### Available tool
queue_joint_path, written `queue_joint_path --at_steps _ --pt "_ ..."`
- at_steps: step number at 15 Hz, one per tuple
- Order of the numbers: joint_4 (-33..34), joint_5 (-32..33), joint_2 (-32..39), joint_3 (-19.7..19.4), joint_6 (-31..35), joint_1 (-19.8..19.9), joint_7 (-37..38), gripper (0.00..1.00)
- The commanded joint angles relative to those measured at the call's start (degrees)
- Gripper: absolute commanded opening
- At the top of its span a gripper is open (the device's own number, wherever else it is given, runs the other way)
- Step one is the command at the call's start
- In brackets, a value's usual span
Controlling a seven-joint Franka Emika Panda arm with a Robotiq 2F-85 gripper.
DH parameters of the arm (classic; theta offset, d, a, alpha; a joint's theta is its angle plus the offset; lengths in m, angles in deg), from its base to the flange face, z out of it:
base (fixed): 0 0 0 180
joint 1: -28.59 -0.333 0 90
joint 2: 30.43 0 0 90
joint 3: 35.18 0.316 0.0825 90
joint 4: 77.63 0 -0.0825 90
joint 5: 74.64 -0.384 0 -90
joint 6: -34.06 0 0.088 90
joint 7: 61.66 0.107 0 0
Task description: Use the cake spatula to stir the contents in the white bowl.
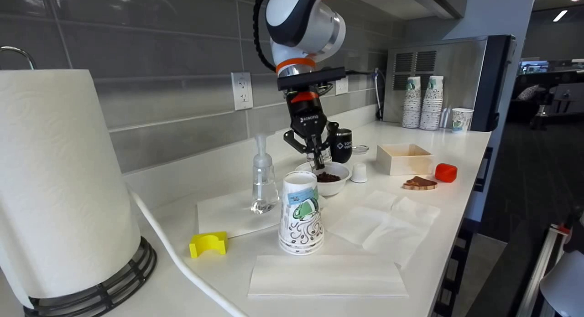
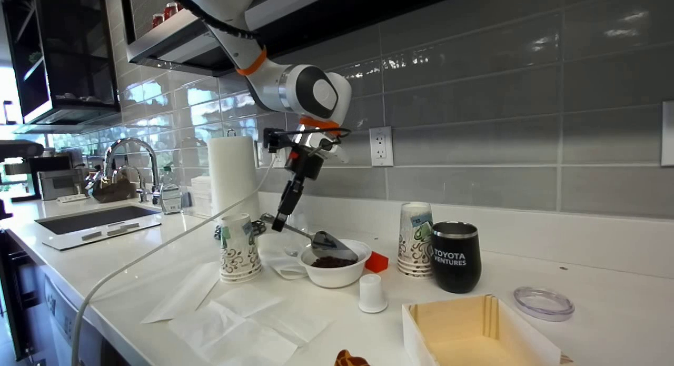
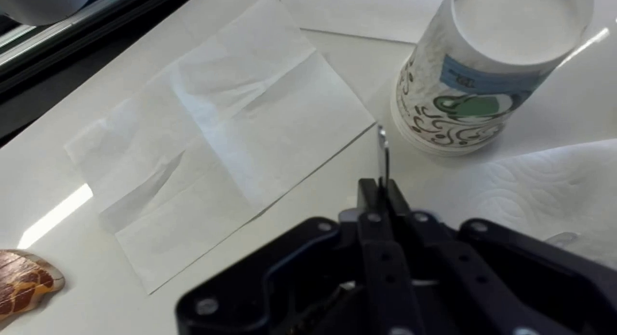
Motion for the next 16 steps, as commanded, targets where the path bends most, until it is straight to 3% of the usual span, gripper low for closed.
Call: queue_joint_path --at_steps 1,6,16 --pt "-2.3 2.08 -1.0 0.8 4.39 -1.44 8.42 0.01" --pt "-3.71 2.38 -1.62 1.26 7.77 -1.85 15.94 0.01" --pt "-2.3 3.99 0.85 1.14 10.99 -1.71 23.88 0.01"
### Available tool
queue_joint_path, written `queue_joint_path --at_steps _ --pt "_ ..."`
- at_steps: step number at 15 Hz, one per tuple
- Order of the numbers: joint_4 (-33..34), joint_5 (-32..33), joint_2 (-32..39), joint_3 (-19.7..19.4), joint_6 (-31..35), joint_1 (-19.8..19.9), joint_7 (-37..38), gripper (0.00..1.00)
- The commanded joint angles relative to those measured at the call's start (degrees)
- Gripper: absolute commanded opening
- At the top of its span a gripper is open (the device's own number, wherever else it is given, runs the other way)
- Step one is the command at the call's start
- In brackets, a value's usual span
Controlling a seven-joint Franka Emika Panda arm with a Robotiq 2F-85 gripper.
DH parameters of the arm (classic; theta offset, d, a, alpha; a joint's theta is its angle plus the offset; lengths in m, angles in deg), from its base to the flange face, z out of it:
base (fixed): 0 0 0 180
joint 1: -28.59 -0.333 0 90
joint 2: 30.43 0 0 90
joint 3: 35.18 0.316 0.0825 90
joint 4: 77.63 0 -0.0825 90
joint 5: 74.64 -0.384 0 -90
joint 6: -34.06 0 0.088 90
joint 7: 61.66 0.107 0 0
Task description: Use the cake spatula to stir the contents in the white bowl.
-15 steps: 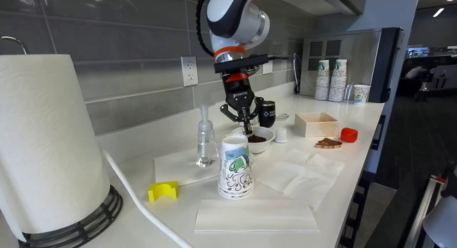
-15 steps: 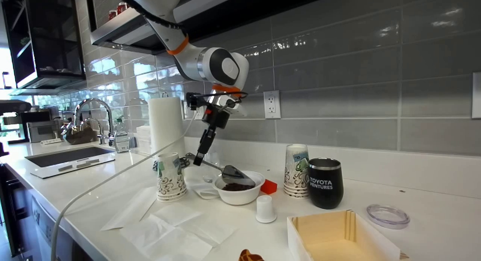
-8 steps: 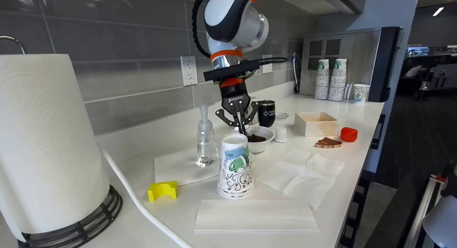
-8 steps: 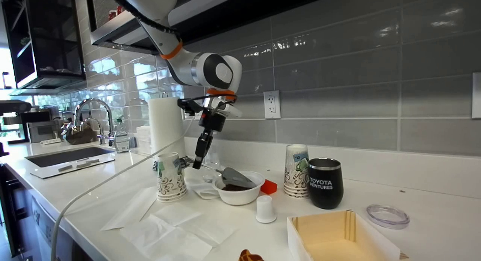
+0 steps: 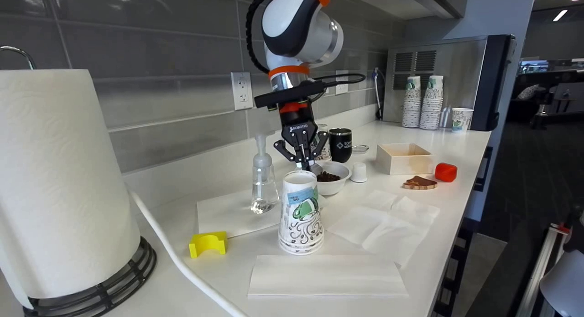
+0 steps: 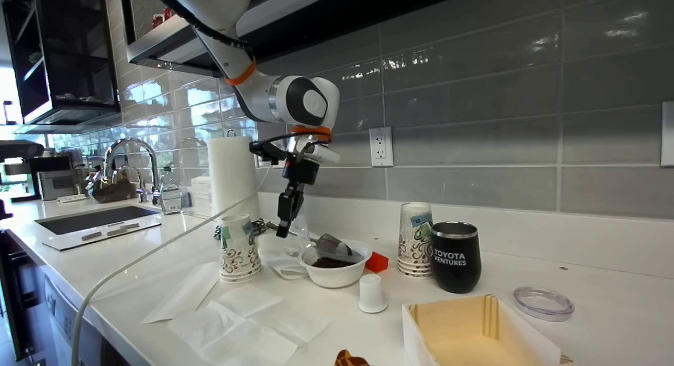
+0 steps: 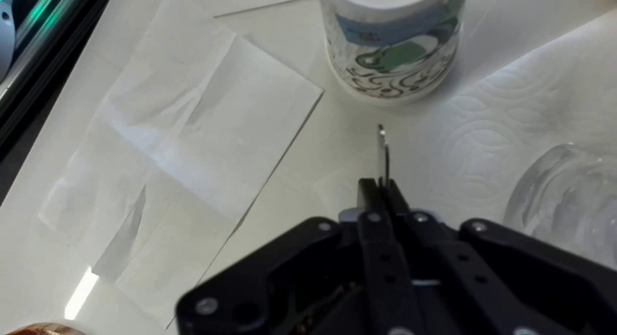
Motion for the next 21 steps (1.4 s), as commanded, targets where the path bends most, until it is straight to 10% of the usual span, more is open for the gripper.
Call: queue_joint_path --at_steps 1,8,9,21 --pt "-0.02 2.13 0.71 0.18 1.72 -0.03 3.45 0.01" --pt "0.22 3.39 2.19 0.11 2.15 -0.18 5.69 0.04" --pt "0.19 3.5 2.3 0.12 2.18 -0.2 5.8 0.29" --pt "-1.2 2.74 0.08 0.35 2.87 0.52 2.87 1.0"
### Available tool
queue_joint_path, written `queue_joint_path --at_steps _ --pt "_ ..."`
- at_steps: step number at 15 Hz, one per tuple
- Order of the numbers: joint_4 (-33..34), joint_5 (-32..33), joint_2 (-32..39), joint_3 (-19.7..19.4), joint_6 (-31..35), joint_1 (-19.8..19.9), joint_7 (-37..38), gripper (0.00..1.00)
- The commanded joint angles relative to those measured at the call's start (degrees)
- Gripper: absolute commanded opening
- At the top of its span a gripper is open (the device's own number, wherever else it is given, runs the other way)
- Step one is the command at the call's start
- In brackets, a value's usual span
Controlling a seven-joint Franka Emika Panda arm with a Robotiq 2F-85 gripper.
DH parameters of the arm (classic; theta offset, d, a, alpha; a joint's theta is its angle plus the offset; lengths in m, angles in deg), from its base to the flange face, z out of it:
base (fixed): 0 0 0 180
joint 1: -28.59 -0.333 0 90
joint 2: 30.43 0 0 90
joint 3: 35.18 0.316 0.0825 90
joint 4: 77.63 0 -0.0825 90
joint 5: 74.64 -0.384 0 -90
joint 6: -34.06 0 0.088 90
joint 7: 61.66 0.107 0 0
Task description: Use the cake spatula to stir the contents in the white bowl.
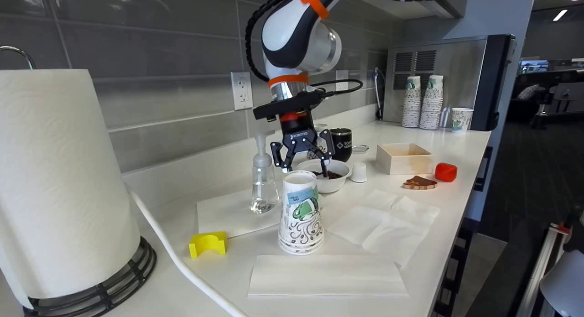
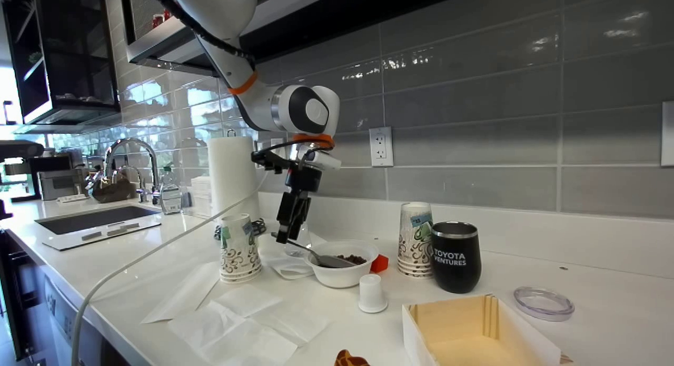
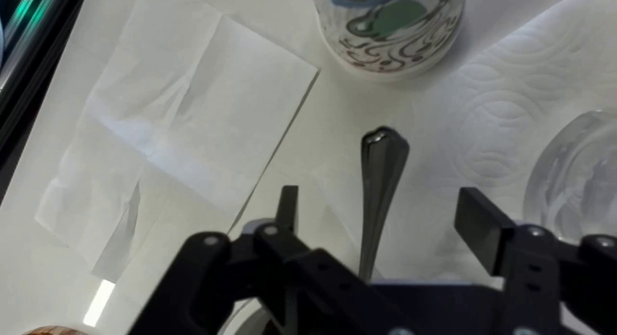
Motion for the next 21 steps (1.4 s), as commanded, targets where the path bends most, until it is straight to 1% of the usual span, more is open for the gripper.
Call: queue_joint_path --at_steps 1,6,9,14,21 --pt "-1.41 0.27 -2.23 0.34 1.09 0.66 -1.55 1.0" --pt "-4.16 -0.39 -5.68 0.32 2.57 1.57 -5.29 1.0" --pt "-7.58 -1.12 -8.94 0.38 4.94 2.38 -8.41 1.0" --pt "-14.99 -2.85 -15.6 0.58 10.7 3.67 -16.75 1.0" --pt "-23.46 -6.19 -23.55 0.49 15.19 4.82 -27.31 1.0"
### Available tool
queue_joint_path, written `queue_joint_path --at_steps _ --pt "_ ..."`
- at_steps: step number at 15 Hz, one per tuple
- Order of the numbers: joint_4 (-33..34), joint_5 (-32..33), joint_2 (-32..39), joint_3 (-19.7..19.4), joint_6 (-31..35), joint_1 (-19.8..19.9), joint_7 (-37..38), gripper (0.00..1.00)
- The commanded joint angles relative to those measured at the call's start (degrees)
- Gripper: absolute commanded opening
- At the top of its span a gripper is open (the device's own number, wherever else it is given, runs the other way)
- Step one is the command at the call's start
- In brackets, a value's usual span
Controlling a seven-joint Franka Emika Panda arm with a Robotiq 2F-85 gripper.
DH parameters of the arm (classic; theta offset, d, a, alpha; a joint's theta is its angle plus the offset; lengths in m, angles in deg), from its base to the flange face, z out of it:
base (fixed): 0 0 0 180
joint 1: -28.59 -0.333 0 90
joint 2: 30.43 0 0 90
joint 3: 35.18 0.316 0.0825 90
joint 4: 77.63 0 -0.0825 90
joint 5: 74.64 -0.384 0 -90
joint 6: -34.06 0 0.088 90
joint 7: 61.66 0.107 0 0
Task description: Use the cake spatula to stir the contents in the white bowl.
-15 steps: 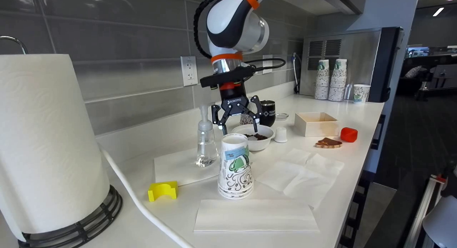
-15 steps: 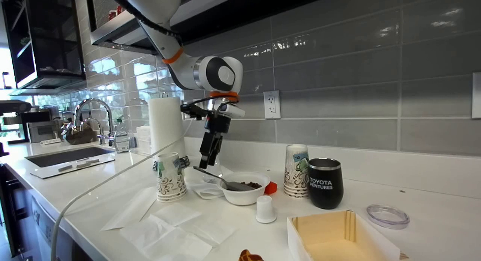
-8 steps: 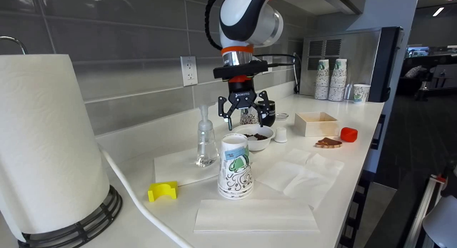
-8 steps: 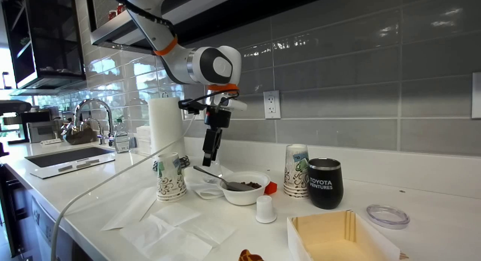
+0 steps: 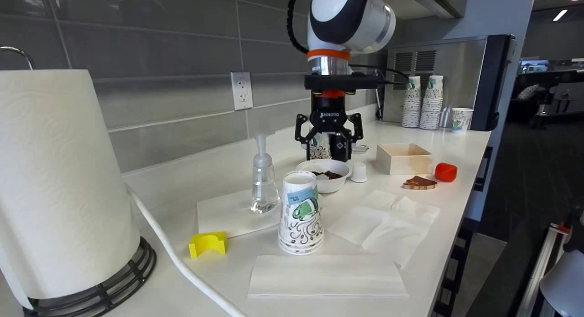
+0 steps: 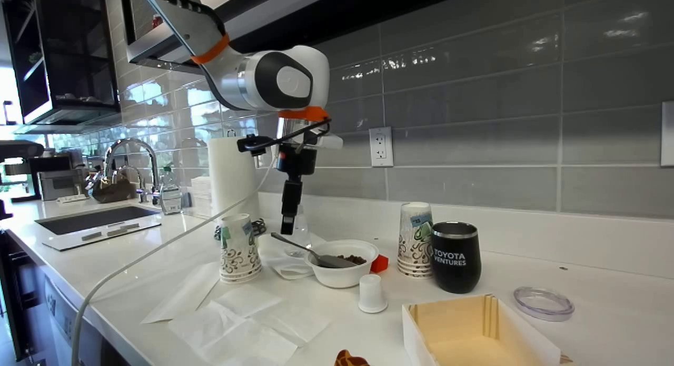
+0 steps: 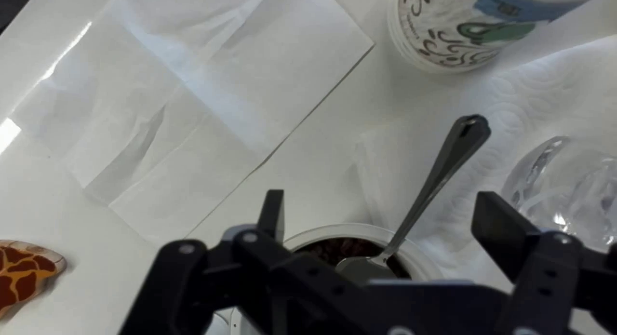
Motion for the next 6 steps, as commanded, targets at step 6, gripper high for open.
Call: queue_joint_path --at_steps 6 --pt "-8.82 -5.06 -9.52 0.47 4.72 1.97 -9.4 1.0"
